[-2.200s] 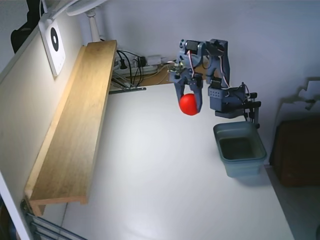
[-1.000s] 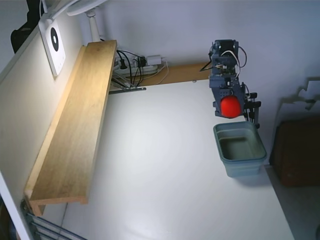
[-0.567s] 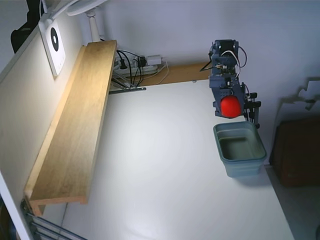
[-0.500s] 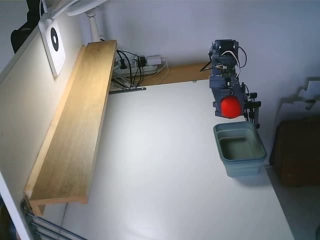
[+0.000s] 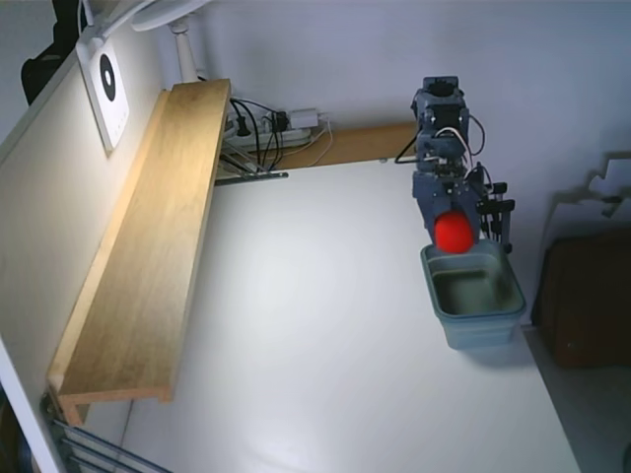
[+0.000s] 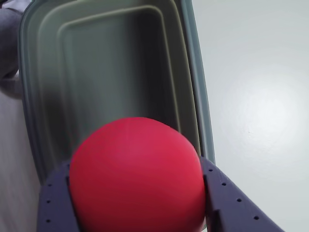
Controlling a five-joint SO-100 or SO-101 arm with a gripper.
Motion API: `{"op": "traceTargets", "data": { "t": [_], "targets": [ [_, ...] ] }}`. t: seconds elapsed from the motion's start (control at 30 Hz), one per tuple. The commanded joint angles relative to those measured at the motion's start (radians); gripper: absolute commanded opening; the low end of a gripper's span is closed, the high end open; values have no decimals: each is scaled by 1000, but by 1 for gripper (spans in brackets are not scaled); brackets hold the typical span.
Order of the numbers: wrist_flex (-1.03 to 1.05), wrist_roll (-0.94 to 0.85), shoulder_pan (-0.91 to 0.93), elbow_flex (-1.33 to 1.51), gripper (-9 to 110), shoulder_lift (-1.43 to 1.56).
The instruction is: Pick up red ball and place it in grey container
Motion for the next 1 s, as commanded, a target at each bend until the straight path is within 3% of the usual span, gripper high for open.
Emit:
{"op": "traceTargets", "data": {
  "t": [0.0,0.3,0.97],
  "targets": [
    [-58,2,-14,54,38,74],
    [-147,2,-14,162,38,92],
    [-118,2,67,147,36,110]
  ]
}}
